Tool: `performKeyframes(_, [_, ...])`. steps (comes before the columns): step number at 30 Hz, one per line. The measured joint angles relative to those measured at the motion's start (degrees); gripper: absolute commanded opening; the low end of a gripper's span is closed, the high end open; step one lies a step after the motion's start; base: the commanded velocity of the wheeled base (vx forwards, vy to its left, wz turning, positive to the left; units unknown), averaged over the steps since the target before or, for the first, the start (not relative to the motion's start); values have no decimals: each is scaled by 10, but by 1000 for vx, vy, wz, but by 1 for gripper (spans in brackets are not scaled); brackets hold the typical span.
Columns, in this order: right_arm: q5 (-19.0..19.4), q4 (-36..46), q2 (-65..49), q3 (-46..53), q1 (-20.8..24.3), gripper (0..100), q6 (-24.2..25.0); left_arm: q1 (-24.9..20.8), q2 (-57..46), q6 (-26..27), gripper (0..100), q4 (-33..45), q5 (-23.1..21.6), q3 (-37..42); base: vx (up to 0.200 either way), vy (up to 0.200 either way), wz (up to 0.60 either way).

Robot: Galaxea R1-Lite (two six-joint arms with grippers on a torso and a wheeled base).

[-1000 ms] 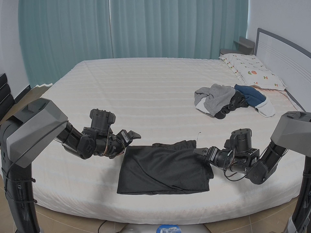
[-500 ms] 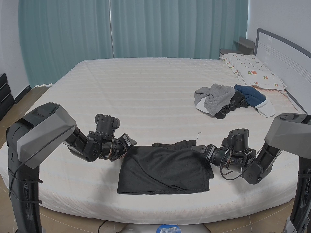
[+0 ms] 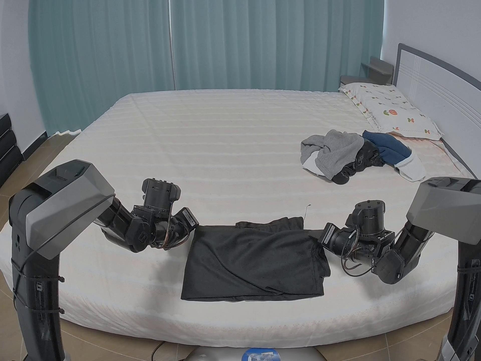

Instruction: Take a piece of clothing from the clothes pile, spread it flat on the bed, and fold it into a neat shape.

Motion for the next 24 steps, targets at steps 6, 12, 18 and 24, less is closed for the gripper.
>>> performKeyframes(6, [-12, -2, 0, -3, -3, 0, 0, 0, 0, 0, 0, 1, 3, 3, 0, 0, 0])
performKeyframes(12, [-14, -33, 2, -13, -5, 0, -1, 0, 0, 0, 0, 0, 4, 7, 0, 0, 0])
performKeyframes(18, [-14, -57, 3, -20, -5, 0, -10, 1, -2, 0, 0, 0, 6, 10, 0, 0, 0])
performKeyframes(24, [-13, -54, 11, -46, -9, 0, -15, 1, -7, -10, 0, 0, 3, 11, 0, 0, 0])
